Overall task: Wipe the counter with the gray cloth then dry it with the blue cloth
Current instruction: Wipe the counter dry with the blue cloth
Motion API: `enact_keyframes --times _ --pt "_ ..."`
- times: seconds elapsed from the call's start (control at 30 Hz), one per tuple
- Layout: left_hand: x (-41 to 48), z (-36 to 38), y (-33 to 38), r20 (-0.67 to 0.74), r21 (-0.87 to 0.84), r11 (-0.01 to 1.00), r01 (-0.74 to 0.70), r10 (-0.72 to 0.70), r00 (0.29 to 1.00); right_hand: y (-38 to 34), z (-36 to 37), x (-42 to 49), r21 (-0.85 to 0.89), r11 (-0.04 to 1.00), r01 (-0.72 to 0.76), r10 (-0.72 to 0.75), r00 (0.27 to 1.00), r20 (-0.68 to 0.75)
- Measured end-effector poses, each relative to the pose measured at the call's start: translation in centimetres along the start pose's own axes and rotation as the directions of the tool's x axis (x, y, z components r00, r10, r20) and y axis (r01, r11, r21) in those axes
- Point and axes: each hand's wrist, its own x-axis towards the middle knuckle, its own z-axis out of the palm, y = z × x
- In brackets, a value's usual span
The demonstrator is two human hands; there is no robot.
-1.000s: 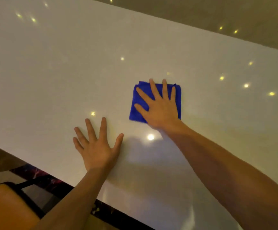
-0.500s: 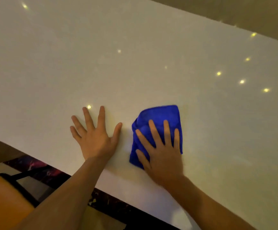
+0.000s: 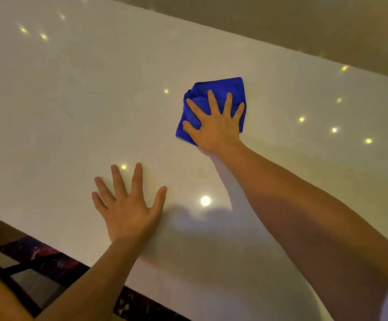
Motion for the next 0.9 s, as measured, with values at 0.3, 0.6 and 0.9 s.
enact_keyframes --times 0.3,0.6,0.9 --pt "-0.1 -3.9 -2.0 -0.124 -0.379 0.923 0.075 -0.130 0.984 -7.3 3.7 -18.2 0.099 0.957 0.273 -0.275 0.962 -0.002" --pt "-0.7 -3.8 -6.1 0.094 -0.042 0.966 0.255 -0.250 0.964 -4.4 4.4 -17.2 0.050 0.885 0.464 -0.464 0.886 -0.013" --pt "-2.1 -2.4 0.8 0.134 -0.021 0.996 0.091 -0.087 0.987 1.4 2.4 -15.1 0.078 0.995 -0.067 0.072 0.995 -0.066"
